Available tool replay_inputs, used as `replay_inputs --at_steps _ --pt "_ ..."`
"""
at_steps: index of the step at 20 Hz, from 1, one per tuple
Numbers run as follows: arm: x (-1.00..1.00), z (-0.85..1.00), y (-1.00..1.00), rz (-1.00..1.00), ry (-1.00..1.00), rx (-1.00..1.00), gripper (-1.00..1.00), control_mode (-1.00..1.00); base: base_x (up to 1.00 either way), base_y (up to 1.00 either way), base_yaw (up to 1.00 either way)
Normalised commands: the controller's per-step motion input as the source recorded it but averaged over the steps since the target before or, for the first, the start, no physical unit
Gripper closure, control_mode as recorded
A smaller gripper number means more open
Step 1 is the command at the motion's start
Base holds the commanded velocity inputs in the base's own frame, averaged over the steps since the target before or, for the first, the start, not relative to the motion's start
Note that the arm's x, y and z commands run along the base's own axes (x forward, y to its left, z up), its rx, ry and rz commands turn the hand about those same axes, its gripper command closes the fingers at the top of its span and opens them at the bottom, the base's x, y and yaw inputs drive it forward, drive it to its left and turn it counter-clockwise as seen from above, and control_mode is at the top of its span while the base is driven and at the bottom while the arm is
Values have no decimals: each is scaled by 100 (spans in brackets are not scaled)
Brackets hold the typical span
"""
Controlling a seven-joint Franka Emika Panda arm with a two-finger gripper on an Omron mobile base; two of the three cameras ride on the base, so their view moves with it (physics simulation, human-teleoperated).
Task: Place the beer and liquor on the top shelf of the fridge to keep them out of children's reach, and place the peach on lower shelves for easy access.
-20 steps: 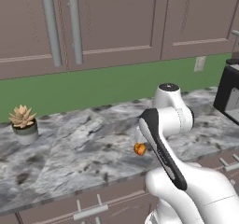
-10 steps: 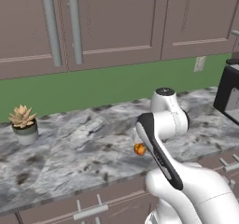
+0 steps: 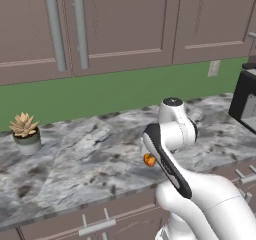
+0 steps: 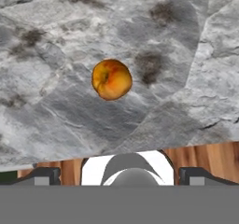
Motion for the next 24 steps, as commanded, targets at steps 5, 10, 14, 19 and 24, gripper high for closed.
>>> replay_inputs --at_steps 5,10,14,19,24 --pt "16 -24 0 -1 0 0 -100 -100 0 0 0" --pt "12 -25 2 -1 0 0 -100 -100 0 0 0" --pt "12 -20 6 -1 0 0 -100 -100 0 0 0" --pt "13 -16 7 -1 0 0 -100 -100 0 0 0" --pt "14 -15 3 -1 0 0 -100 -100 0 0 0"
